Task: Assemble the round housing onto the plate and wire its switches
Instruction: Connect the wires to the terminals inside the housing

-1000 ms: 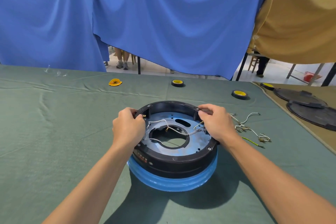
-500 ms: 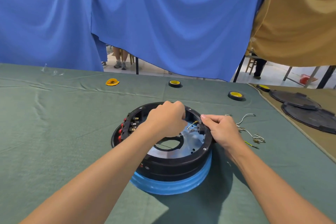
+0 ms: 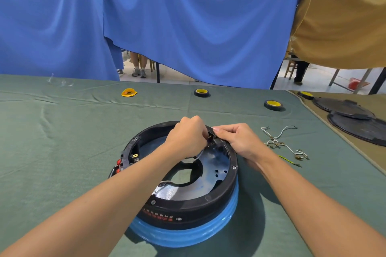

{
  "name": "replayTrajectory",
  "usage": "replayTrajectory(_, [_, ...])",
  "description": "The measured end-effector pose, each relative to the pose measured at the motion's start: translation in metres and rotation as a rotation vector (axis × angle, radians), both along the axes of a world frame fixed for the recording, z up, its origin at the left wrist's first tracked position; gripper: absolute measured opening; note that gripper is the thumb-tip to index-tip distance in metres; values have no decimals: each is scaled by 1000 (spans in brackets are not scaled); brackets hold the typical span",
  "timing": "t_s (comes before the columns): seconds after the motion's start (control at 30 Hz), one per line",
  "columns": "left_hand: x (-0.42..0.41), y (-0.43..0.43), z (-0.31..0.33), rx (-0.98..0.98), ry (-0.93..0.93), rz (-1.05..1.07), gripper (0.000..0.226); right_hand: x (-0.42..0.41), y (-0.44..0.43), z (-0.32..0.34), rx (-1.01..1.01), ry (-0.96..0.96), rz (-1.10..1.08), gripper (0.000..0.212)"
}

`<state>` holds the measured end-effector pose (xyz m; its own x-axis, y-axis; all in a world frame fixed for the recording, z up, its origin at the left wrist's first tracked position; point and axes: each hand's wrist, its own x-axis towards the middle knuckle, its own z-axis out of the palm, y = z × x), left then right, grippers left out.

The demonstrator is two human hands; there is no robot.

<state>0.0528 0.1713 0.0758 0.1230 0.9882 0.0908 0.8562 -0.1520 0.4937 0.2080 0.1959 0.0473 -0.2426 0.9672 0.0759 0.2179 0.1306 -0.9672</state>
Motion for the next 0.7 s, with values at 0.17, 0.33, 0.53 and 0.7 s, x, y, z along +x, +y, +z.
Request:
replayTrajectory(0.17, [-8,-7,2,11,-91,-9,12,1,2,5,-32,-46,25,19])
replayTrajectory(0.33, [-20,-18,3,29,-260,74,4,-4,-3,7,-37,-30,-49,18])
replayTrajectory(0.53, [-18,-23,2,61,-222,88,12,-14,-10,12,109,-297,-248,19])
replayTrajectory(0.7, [-11,-26,-3,-29,-81,70,7,-21,-19,3,139,-376,-326,42])
